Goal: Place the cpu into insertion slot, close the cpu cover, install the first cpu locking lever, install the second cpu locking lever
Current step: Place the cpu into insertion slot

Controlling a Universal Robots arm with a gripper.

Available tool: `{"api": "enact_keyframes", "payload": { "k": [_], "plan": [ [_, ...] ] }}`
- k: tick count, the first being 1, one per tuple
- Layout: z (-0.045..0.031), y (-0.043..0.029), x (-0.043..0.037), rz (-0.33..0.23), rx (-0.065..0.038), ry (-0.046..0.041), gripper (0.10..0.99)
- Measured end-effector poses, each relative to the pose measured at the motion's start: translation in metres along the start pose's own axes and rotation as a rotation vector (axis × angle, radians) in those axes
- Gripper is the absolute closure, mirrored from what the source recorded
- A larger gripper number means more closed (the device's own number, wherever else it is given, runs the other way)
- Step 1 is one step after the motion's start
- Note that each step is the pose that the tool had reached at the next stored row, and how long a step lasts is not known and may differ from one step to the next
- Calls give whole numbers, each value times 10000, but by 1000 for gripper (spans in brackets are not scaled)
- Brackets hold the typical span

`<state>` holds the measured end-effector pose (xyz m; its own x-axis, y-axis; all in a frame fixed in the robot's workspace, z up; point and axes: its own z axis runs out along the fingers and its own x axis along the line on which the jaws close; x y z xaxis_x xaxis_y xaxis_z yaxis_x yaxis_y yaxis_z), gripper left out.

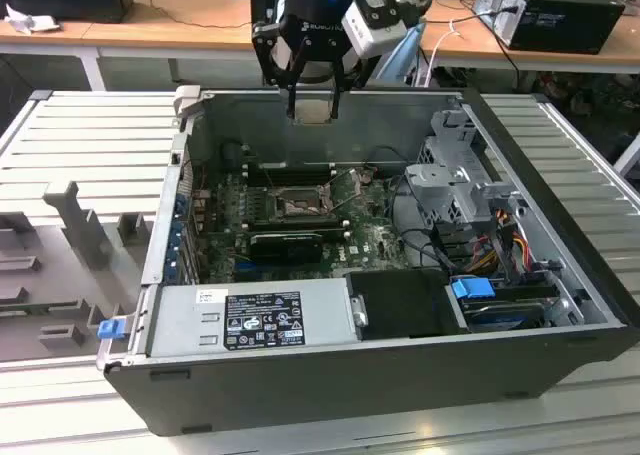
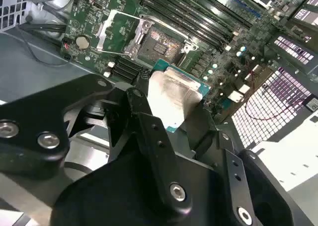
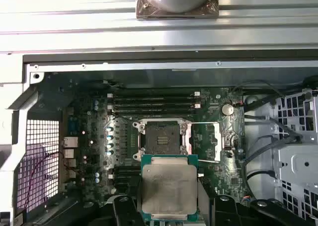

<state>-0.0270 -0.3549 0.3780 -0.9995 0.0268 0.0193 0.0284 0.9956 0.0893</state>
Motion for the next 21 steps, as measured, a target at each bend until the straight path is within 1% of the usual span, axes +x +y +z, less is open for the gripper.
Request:
{"api": "enact_keyframes", "payload": {
  "k": [1,2,3,9,12,16,21],
  "plan": [
    [0,0,0,320,-6,-28,549],
    [0,0,0,524,-10,-47,549],
    [1,0,0,871,-16,-78,549],
    [12,-3,0,958,-17,-86,549],
    [13,-3,0,1117,-21,-100,549],
    [15,-3,0,1510,-29,-135,549],
    [16,-3,0,1769,-34,-158,549]
  ]
}}
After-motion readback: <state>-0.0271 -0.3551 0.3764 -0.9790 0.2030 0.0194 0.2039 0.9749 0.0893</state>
